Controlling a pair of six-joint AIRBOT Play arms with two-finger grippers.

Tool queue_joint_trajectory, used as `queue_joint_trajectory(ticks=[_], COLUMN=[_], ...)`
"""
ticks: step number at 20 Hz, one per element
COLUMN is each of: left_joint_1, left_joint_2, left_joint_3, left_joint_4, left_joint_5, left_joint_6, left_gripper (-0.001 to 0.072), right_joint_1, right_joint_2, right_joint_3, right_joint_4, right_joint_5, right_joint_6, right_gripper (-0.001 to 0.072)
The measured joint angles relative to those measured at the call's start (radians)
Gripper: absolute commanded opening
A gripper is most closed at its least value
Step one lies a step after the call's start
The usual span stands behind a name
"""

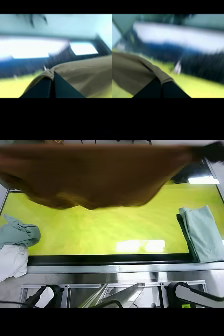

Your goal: Fold the shirts.

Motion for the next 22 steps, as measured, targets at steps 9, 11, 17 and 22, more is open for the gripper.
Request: queue_joint_trajectory(ticks=[9,11,17,22], left_joint_1=[0.124,0.056,-0.294,-0.418], left_joint_2=[0.122,0.09,-0.177,-0.556], left_joint_3=[0.131,0.025,-0.254,-0.213], left_joint_4=[-0.022,-0.013,0.247,0.401], left_joint_5=[-0.005,-0.014,0.107,0.225], left_joint_6=[-0.023,-0.002,0.028,-0.018], left_gripper=[0.0014,0.0014,0.0014,0.0013], right_joint_1=[-0.027,-0.011,0.138,0.195], right_joint_2=[0.101,0.026,-0.271,-0.566], right_joint_3=[0.106,0.091,-0.063,-0.108], right_joint_4=[0.052,0.063,-0.066,-0.189], right_joint_5=[-0.082,-0.024,-0.015,-0.182], right_joint_6=[0.027,0.041,0.052,0.053], right_gripper=[0.0022,0.0023,0.0023,0.0021])
